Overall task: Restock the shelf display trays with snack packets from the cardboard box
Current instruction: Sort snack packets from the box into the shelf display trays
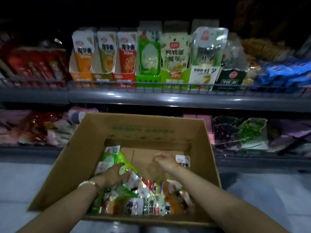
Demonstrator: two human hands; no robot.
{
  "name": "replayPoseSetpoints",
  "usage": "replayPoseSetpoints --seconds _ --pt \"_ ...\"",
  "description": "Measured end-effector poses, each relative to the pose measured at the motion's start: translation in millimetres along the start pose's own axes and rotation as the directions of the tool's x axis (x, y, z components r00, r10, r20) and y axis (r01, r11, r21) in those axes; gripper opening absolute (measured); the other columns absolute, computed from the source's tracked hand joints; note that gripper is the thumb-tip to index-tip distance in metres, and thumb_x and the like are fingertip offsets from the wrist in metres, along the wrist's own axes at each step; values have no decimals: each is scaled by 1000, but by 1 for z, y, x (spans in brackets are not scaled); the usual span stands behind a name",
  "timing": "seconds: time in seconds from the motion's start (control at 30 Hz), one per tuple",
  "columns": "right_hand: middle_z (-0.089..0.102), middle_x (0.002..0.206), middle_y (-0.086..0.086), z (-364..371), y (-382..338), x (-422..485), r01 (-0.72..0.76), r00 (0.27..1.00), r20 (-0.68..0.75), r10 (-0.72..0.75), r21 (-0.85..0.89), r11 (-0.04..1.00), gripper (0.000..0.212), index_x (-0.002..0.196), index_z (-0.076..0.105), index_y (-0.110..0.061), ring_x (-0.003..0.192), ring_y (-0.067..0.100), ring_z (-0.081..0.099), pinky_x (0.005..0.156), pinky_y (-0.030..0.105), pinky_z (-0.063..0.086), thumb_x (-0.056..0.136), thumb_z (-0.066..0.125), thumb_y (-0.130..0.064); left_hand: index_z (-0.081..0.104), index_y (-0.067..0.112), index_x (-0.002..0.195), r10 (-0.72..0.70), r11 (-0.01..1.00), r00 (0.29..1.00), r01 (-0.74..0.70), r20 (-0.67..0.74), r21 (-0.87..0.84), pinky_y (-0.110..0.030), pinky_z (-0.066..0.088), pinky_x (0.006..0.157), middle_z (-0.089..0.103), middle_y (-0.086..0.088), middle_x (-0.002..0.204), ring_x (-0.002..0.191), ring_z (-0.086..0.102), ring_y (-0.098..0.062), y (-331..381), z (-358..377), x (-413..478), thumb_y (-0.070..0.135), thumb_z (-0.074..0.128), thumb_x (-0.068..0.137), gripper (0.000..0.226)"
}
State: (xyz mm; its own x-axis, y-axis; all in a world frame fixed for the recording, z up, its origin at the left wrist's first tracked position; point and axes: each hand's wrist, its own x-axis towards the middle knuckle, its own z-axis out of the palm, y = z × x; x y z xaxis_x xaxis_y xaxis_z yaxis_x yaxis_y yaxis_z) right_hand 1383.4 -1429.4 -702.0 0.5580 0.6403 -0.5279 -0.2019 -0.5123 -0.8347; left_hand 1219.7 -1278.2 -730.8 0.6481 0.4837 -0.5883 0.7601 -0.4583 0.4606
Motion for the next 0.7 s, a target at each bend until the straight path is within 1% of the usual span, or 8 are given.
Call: replayPoseSetpoints --seconds 0.03,0.07,0.13,0.17,0.23,0.4,0.47,0.7 --pt "67 61 1 7 11 3 -67 997 47 69 -38 997 10 85 58 0 47 -5 58 41 10 43 91 51 4 20 12 149 -42 997 998 38 53 72 -24 27 108 22 -9 156 140 28 -22 -9 1 1 54 47 92 77" --pt "71 68 3 12 23 4 -110 989 85 119 -99 989 7 90 58 3 62 -2 65 52 16 50 91 52 1 18 12 150 -74 989 992 60 101 136 -25 26 110 21 -7 156 141 27 -22 -14 2 1 59 44 90 80" --pt "68 109 17 15 42 4 -154 976 111 186 -245 957 28 112 60 4 103 22 65 82 32 51 94 54 -17 22 11 149 -88 979 978 49 190 200 -26 25 111 23 -7 156 140 28 -22 -15 4 2 61 38 92 78" --pt "63 120 18 15 50 2 -181 964 135 229 -297 938 35 119 59 -1 109 29 61 87 36 49 95 52 -26 27 11 147 -69 980 971 23 231 196 -27 26 111 27 -8 154 139 30 -23 -13 7 1 61 36 93 74" --pt "60 124 18 16 62 -2 -227 932 194 306 -344 911 43 123 57 -4 110 31 60 90 37 48 96 48 -37 34 11 144 -38 988 963 -5 268 156 -31 28 111 32 -10 152 136 35 -24 -9 16 -2 62 36 92 73" --pt "66 113 17 22 83 0 -130 919 262 295 -504 854 55 113 62 -4 96 22 61 93 33 49 87 56 -52 17 12 149 4 979 968 -55 249 198 -32 22 112 23 -10 155 142 23 -28 -7 34 0 48 40 97 67" --pt "65 107 9 24 84 -1 -101 909 282 308 -567 817 52 116 61 -8 90 15 59 83 27 48 82 66 -47 18 9 149 -3 977 969 -50 247 205 -33 25 112 29 -12 153 140 27 -30 -8 37 1 46 45 96 70" --pt "52 135 2 33 96 1 -80 902 282 326 -633 770 60 124 57 -9 123 20 49 105 29 40 73 79 -33 31 8 144 28 974 971 -80 236 213 -30 36 105 41 -12 144 130 42 -26 -6 36 5 34 58 92 64"
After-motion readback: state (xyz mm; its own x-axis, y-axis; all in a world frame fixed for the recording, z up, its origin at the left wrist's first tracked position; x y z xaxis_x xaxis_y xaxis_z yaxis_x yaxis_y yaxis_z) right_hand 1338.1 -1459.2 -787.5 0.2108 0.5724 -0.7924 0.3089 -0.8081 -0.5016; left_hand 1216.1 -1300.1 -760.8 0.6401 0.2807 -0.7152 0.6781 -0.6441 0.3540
